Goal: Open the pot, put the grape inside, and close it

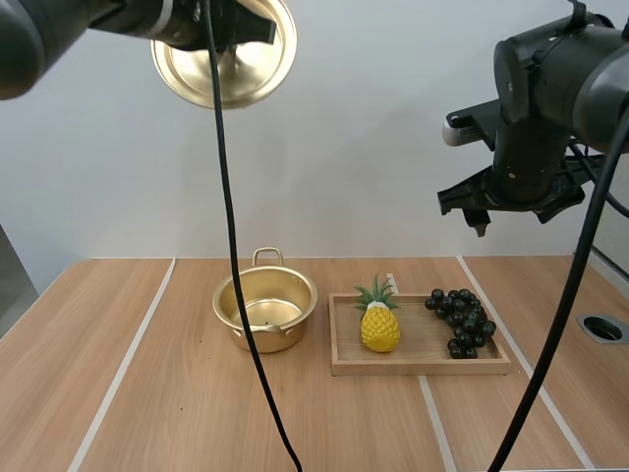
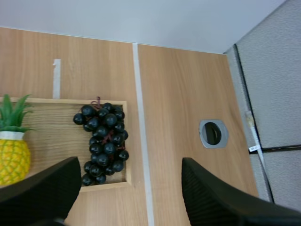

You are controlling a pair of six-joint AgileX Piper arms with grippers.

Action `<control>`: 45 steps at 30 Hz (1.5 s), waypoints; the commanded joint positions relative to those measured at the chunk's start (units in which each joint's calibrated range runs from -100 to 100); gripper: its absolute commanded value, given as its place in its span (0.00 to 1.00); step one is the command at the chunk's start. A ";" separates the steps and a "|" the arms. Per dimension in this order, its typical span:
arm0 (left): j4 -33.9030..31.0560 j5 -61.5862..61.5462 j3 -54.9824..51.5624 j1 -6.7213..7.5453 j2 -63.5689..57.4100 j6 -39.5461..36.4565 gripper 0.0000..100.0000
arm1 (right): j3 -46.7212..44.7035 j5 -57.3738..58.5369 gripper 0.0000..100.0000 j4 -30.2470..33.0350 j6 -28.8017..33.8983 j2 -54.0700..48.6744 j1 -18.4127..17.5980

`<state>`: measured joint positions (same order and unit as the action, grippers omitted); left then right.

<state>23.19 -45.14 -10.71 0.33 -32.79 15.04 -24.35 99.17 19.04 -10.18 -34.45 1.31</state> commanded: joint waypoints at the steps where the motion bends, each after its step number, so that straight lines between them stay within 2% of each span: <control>1: -0.09 2.63 3.60 0.05 -2.00 -1.04 0.01 | -0.20 -1.86 1.00 -1.93 -1.13 -0.34 -0.01; 12: -1.60 7.44 14.93 0.05 -8.74 -1.21 0.01 | -0.20 -11.14 1.00 -3.79 -1.42 -0.34 -0.01; 16: -3.84 8.40 19.33 0.05 -10.04 -4.51 0.01 | -0.20 -11.35 1.00 -5.72 -1.42 1.28 -0.01; 21: -16.54 7.81 22.86 0.05 -10.45 -16.32 0.01 | -0.96 -11.35 1.00 -7.04 -1.42 4.94 -0.01; 24: -23.19 6.05 23.97 0.05 -10.45 -20.29 0.01 | -0.93 -11.35 1.00 -7.84 -1.42 7.57 -0.01; 30: -23.86 4.25 25.27 0.05 -10.83 -20.39 0.00 | -0.93 -11.68 1.00 -10.40 -0.22 12.62 0.07; 40: -23.86 2.57 25.39 0.05 -12.33 -20.14 0.00 | -1.11 -13.28 1.00 -10.68 0.44 18.42 5.13; 45: -23.86 1.50 25.39 0.05 -12.31 -20.14 0.00 | -1.37 -13.04 1.00 -10.68 -1.55 19.88 5.27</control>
<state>0.00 -43.70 14.32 0.33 -44.83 -4.71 -25.44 86.44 8.38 -10.80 -14.87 6.41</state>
